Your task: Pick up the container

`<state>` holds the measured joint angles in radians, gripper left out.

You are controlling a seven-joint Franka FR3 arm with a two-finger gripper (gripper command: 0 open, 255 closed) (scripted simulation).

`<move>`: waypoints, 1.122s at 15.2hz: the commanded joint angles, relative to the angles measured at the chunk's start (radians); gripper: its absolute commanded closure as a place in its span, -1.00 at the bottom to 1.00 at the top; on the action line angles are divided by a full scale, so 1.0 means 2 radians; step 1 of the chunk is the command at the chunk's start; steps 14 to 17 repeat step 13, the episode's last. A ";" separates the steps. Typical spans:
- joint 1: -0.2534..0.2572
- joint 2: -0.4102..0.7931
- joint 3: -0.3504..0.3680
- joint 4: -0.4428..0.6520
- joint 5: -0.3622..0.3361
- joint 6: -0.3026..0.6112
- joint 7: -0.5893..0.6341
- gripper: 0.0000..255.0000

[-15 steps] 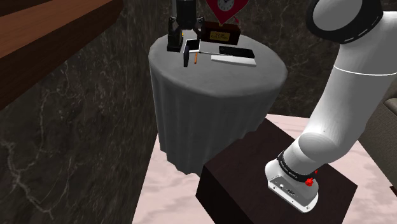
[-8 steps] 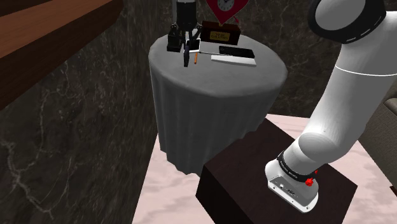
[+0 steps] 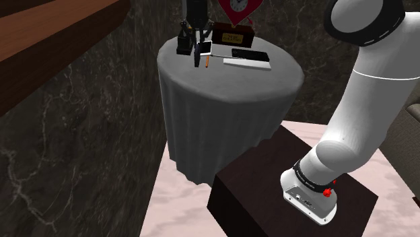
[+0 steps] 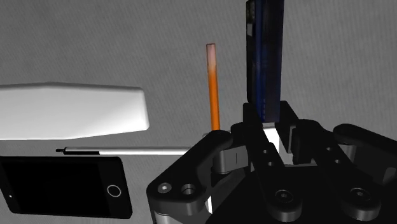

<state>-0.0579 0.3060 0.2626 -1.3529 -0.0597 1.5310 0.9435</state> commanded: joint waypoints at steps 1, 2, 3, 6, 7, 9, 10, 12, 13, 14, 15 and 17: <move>0.001 0.002 0.000 0.016 0.000 -0.014 0.000 1.00; 0.001 0.004 0.000 0.025 -0.001 -0.021 0.000 1.00; 0.002 0.006 0.000 0.035 -0.001 -0.029 0.000 1.00; 0.005 0.013 0.001 0.066 -0.003 -0.053 0.001 1.00; 0.006 0.016 0.001 0.077 -0.004 -0.062 0.001 1.00; 0.008 0.023 0.001 0.101 -0.006 -0.079 0.002 1.00; 0.009 0.027 0.001 0.114 -0.007 -0.088 0.002 1.00; 0.011 0.031 0.001 0.129 -0.008 -0.098 0.003 1.00; 0.011 0.032 0.001 0.129 -0.008 -0.098 0.003 1.00; 0.011 0.032 0.001 0.129 -0.008 -0.098 0.003 1.00; 0.011 0.032 0.001 0.129 -0.008 -0.098 0.003 1.00; 0.011 0.032 0.001 0.129 -0.008 -0.098 0.003 1.00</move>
